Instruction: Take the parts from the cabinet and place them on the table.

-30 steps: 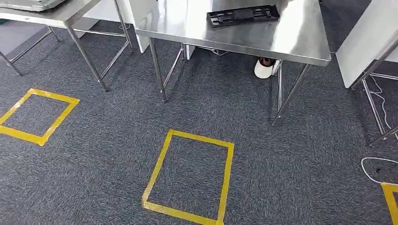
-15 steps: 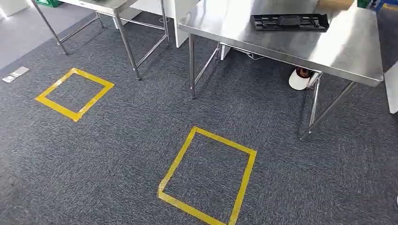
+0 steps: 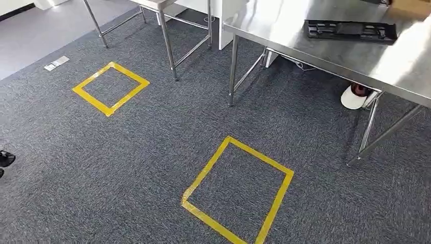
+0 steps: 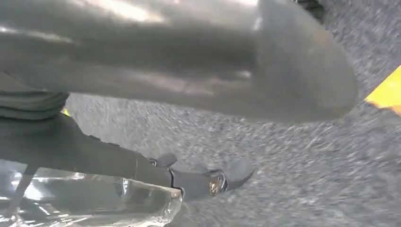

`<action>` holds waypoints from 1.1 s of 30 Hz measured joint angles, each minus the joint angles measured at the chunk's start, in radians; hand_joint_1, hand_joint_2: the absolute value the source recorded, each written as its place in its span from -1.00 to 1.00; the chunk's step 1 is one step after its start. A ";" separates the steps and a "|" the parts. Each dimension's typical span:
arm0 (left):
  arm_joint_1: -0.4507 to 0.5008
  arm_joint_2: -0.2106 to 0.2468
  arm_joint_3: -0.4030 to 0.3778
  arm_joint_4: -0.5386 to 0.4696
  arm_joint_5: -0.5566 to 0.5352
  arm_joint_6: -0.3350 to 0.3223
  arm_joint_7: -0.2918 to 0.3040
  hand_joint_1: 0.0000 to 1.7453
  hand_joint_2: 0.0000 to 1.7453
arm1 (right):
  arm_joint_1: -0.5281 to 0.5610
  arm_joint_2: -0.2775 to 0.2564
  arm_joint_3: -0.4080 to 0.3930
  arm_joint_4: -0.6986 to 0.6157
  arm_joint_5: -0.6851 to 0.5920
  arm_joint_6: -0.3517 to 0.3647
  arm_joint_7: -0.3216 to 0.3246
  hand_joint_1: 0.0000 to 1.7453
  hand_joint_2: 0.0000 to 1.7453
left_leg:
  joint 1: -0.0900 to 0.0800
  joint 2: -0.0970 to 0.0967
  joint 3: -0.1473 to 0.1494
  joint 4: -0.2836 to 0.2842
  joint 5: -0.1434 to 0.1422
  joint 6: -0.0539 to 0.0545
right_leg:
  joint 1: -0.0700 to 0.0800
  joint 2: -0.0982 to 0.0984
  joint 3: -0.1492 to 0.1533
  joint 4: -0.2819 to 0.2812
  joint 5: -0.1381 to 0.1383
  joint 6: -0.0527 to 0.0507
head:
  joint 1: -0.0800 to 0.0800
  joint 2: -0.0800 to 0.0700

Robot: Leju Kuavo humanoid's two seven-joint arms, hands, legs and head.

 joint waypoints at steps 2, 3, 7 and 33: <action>0.004 -0.003 0.000 0.000 0.001 0.000 -0.005 -1.00 -1.00 | -0.005 0.004 0.010 0.000 0.012 0.000 0.005 -1.00 -1.00 | -0.008 -0.028 -0.006 0.000 -0.004 0.012 | 0.000 -0.021 0.010 -0.008 -0.001 0.008 | 0.010 0.000; 0.006 -0.004 0.000 0.000 0.001 0.001 -0.006 -1.00 -1.00 | -0.007 0.006 0.015 0.000 0.018 0.000 0.010 -1.00 -1.00 | -0.013 -0.042 -0.010 -0.001 -0.001 0.020 | 0.001 -0.034 0.019 -0.011 0.001 0.016 | 0.009 0.000; 0.009 -0.010 0.001 0.002 0.003 0.005 -0.009 -1.00 -1.00 | -0.006 0.013 0.030 0.001 0.024 0.001 0.014 -1.00 -1.00 | -0.004 -0.092 -0.013 -0.021 0.023 0.055 | -0.011 0.097 -0.057 0.155 -0.098 0.010 | 0.015 0.000; 0.003 -0.063 -0.016 0.004 -0.050 0.032 -0.015 -1.00 -1.00 | -0.004 0.018 0.070 0.003 0.058 0.000 0.045 -1.00 -1.00 | -0.012 -0.053 -0.029 0.012 0.003 0.015 | -0.005 -0.007 0.012 -0.003 -0.005 0.020 | 0.015 0.000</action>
